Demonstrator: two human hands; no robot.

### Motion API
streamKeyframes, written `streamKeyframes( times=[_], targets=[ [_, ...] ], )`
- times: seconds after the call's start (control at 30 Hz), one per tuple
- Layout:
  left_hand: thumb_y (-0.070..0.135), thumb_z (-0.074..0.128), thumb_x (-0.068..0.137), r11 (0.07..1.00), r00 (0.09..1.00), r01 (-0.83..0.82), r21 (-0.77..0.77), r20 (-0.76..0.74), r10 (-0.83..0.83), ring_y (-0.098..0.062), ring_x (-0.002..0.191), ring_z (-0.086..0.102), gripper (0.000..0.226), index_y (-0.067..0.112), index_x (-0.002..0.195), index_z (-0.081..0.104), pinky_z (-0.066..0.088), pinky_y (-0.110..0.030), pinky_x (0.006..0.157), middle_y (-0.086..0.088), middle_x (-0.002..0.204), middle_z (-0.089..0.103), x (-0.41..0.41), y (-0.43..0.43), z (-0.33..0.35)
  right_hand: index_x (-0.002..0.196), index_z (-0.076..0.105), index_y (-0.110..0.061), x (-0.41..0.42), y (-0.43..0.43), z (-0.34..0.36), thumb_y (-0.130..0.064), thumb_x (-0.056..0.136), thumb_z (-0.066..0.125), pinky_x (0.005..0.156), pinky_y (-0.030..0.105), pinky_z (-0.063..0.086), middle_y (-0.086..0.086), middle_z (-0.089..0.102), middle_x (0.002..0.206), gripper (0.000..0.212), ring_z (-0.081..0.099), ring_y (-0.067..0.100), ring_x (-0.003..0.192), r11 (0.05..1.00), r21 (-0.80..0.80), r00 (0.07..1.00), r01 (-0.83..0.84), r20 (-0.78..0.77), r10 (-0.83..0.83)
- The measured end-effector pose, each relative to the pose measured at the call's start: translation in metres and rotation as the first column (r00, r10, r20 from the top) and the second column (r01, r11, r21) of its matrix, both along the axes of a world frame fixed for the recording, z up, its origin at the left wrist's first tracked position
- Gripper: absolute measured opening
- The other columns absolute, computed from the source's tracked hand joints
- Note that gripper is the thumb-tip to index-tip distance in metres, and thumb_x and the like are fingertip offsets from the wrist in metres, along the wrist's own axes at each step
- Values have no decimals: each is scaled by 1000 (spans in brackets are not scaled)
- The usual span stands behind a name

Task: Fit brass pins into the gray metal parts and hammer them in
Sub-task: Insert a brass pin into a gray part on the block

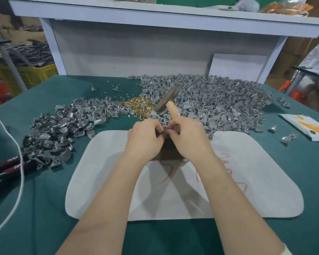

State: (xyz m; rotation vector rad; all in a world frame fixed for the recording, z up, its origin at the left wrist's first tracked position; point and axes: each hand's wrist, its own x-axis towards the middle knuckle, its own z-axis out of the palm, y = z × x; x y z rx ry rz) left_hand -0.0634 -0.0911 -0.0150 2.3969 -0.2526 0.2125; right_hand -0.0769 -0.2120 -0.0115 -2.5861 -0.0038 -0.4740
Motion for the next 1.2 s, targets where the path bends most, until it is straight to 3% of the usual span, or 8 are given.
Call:
streamKeyframes(
  times=[0.6, 0.73, 0.83, 0.9, 0.93, 1.0, 1.07, 1.2],
  targets=[
    [27, 65, 86, 1000, 1000, 4, 12, 4, -4, -28, 96, 58, 12, 25, 77, 58, 47, -38, 84, -2, 92, 67, 0, 0, 0, 92, 62, -25, 7, 1, 1, -22, 90, 56, 68, 26, 34, 3, 61, 97, 7, 50, 22, 82, 998, -63, 997, -1, -78, -4],
    [24, 63, 86, 1000, 1000, 0, 21, 23, -1, -27, 98, 57, 12, 26, 76, 56, 47, -39, 85, 0, 92, 66, -2, 0, 0, 97, 68, -26, 3, -6, 0, -18, 89, 59, 76, 25, 41, 2, 67, 104, 15, 59, 20, 93, 991, 135, 999, -22, -46, 29],
    [24, 62, 87, 997, 998, -67, 40, 24, 67, -28, 99, 55, 14, 26, 74, 56, 46, -38, 86, 1, 86, 61, -1, 1, 1, 132, 50, -31, -5, -17, 5, -10, 93, 50, 81, 20, 40, -5, 64, 114, 45, 59, 12, 97, 954, 294, 998, -57, 21, 54],
    [24, 60, 88, 989, 991, -135, 66, 29, 134, -29, 102, 53, 11, 24, 77, 60, 43, -37, 86, 0, 92, 63, 1, 2, 0, 145, 29, -33, -9, -27, 9, -16, 94, 49, 80, 25, 40, -3, 64, 110, 57, 59, 18, 98, 970, 240, 999, -45, 38, 36],
    [24, 59, 89, 984, 986, -162, 75, 39, 159, -30, 103, 53, 10, 22, 80, 63, 41, -37, 86, -2, 97, 64, 2, 3, 0, 146, 29, -31, -12, -31, 11, -19, 94, 50, 83, 29, 42, 0, 64, 114, 57, 59, 21, 102, 976, 215, 998, -42, 54, 31],
    [22, 58, 88, 977, 980, -198, 74, 53, 194, -31, 102, 53, 9, 19, 83, 66, 39, -37, 84, -4, 100, 64, 2, 3, -1, 139, 43, -29, -19, -37, 13, -22, 93, 53, 90, 28, 43, -2, 64, 121, 47, 59, 21, 109, 982, 176, 994, -70, 92, 55],
    [21, 58, 87, 976, 977, -212, 57, 41, 210, -31, 102, 53, 8, 19, 82, 65, 38, -37, 84, -5, 100, 64, 1, 3, -1, 132, 52, -31, -27, -39, 12, -21, 91, 56, 84, 19, 38, -7, 66, 117, 42, 61, 17, 104, 988, 117, 989, -100, 119, 86],
    [21, 60, 87, 977, 978, -210, 36, 24, 210, -31, 103, 53, 7, 18, 80, 62, 39, -37, 87, -4, 101, 63, 1, 4, -2, 130, 51, -42, -36, -38, 9, -19, 91, 58, 78, 16, 37, -14, 66, 113, 46, 58, 11, 91, 985, 89, 979, -148, 157, 133]
  ],
)
